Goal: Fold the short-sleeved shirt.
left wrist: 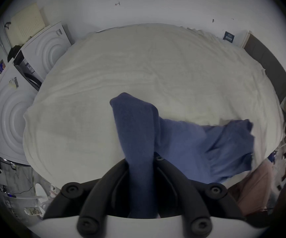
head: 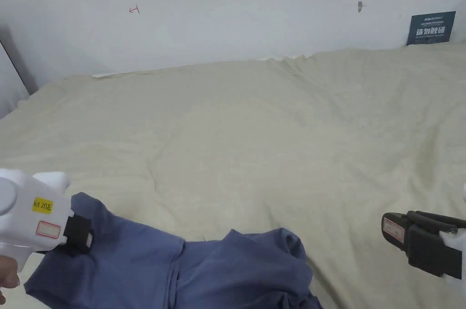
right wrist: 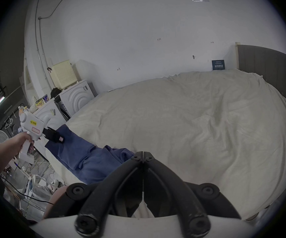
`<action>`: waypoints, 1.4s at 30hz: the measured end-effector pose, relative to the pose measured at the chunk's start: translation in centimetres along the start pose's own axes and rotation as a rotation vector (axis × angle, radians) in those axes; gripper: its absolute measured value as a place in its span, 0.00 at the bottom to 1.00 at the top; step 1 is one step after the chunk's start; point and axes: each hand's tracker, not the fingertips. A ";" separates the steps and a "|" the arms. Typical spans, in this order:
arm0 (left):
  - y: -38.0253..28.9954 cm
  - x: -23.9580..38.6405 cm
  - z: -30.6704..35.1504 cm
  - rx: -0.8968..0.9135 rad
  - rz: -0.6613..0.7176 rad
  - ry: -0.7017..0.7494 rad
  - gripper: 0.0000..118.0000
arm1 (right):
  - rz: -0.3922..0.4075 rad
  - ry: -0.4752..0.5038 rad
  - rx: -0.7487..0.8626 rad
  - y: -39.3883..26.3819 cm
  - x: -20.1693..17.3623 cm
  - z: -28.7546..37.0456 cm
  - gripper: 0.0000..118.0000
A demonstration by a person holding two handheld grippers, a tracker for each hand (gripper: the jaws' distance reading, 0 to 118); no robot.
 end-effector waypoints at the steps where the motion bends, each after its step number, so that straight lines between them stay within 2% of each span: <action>1: 0.1 1.6 0.4 0.007 -0.005 -0.044 0.10 | -0.003 0.005 0.001 0.0 -0.4 0.1 0.00; 3: 0.7 4.9 0.7 0.005 -0.055 -0.133 0.10 | -0.005 0.014 0.003 -0.2 -0.5 0.2 0.00; 5: 1.3 9.1 0.3 0.042 -0.118 -0.163 0.10 | -0.002 0.024 0.015 -0.3 -0.7 0.7 0.00; 7: 2.0 13.0 -1.4 -0.013 -0.138 -0.260 0.10 | 0.008 0.022 0.023 -0.3 -0.7 1.2 0.00; 8: 1.8 15.5 -2.6 -0.082 -0.103 -0.361 0.10 | 0.007 0.016 0.028 -0.2 -0.7 1.4 0.00; 12: 2.4 22.4 -7.1 -0.197 -0.115 -0.473 0.12 | -0.021 0.017 0.038 -0.1 -0.1 2.5 0.00; 13: 2.4 23.5 -8.0 -0.204 -0.103 -0.509 0.21 | -0.023 0.007 0.042 -0.2 0.8 2.6 0.00; 14: 2.4 24.3 -8.7 -0.225 -0.070 -0.571 0.42 | -0.022 -0.002 0.044 -0.2 1.1 2.8 0.00; 15: 2.4 24.9 -9.0 -0.254 -0.030 -0.634 0.78 | -0.022 -0.009 0.045 -0.3 1.3 3.0 0.00; 16: 2.4 25.2 -9.3 -0.271 -0.003 -0.696 0.96 | -0.023 -0.015 0.045 -0.3 1.6 3.2 0.00; 17: 2.2 25.4 -9.2 -0.282 0.012 -0.745 1.00 | -0.026 -0.017 0.045 -0.3 1.5 3.4 0.00; 19: 2.4 24.9 -8.0 -0.244 -0.002 -0.763 1.00 | -0.033 -0.022 0.045 -0.4 2.0 3.6 0.00; 21: 2.6 23.6 -6.6 -0.197 -0.071 -0.705 1.00 | -0.041 -0.031 0.048 -0.5 2.4 3.6 0.00; 26: 2.1 19.6 -4.2 -0.081 -0.130 -0.516 1.00 | -0.088 -0.032 0.049 -0.5 3.4 3.1 0.00; 27: 1.7 19.1 -4.2 -0.061 -0.129 -0.507 0.97 | -0.096 -0.029 0.049 -0.5 3.4 3.0 0.00; 28: 1.2 18.8 -4.2 -0.062 -0.125 -0.510 0.84 | -0.100 -0.026 0.048 -0.6 3.4 3.0 0.00; 29: 0.9 18.9 -4.7 -0.061 -0.127 -0.506 0.59 | -0.101 -0.024 0.048 -0.6 3.3 2.9 0.00; 30: 0.6 19.2 -5.4 -0.069 -0.129 -0.514 0.09 | -0.099 -0.024 0.046 -0.6 3.2 2.9 0.00; 31: 0.2 19.7 -6.1 -0.070 -0.142 -0.555 0.00 | -0.094 -0.024 0.044 -0.6 3.1 2.9 0.00; 33: -0.7 21.2 -6.9 -0.085 -0.181 -0.605 0.00 | -0.084 -0.022 0.043 -0.7 3.0 3.0 0.00; 35: -1.2 23.7 -8.8 -0.113 -0.225 -0.520 0.00 | -0.079 -0.023 0.040 -0.6 2.8 3.2 0.00; 39: -2.1 27.7 -12.5 -0.174 -0.261 -0.457 0.00 | -0.067 -0.034 0.042 -0.5 2.1 3.9 0.00; 41: -2.1 28.6 -11.8 -0.124 -0.223 -0.507 0.00 | -0.064 -0.037 0.043 -0.4 2.2 4.1 0.00; 42: -1.9 28.8 -11.5 -0.132 -0.194 -0.593 0.00 | -0.063 -0.040 0.043 -0.3 2.2 4.2 0.00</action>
